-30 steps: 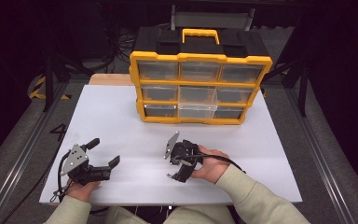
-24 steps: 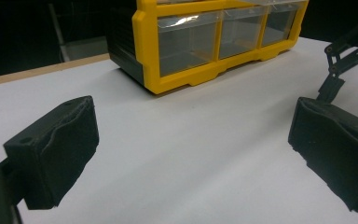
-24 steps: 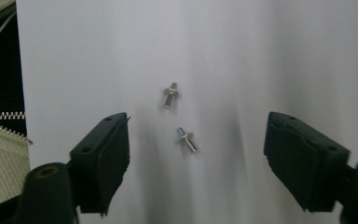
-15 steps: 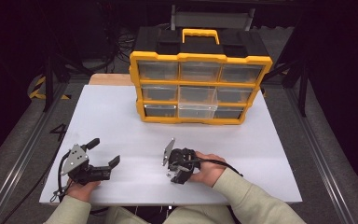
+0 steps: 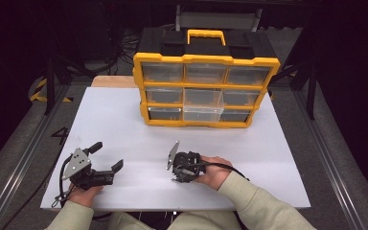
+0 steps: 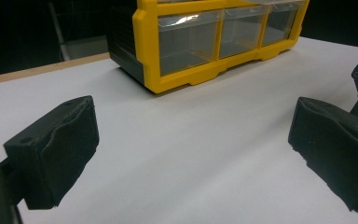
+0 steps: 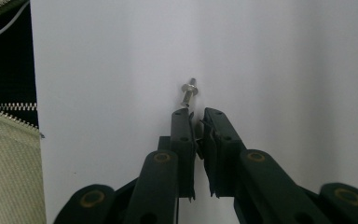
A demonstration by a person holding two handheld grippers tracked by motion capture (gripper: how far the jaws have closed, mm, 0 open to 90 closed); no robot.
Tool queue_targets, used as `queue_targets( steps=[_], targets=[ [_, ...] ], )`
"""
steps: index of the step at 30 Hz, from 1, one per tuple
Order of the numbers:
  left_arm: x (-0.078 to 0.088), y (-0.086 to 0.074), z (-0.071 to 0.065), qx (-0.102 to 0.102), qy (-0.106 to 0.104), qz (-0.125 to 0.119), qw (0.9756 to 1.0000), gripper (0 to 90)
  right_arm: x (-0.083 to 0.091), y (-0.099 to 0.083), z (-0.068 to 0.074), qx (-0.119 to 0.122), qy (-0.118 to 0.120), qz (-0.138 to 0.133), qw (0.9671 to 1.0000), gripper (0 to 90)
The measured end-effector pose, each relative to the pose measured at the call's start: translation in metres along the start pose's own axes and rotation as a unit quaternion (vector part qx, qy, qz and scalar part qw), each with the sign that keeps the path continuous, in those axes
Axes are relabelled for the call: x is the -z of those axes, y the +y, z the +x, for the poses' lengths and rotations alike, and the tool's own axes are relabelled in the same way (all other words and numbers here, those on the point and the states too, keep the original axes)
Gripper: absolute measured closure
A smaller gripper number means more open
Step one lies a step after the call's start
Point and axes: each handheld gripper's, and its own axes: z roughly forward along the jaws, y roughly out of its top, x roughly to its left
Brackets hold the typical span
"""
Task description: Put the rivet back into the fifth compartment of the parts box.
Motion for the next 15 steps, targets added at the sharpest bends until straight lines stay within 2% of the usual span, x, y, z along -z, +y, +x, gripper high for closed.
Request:
queue_targets(
  steps=[7,15],
  targets=[
    [0.0,0.0,0.0,0.0,0.0,0.0,1.0,2.6,0.014,0.004,0.0,0.0,0.0,0.0,1.0,82.7],
    [0.0,0.0,0.0,0.0,0.0,-0.004,1.0,2.6,0.046,0.011,-0.003,0.004,-0.015,-0.009,0.9998,82.7]
  ],
)
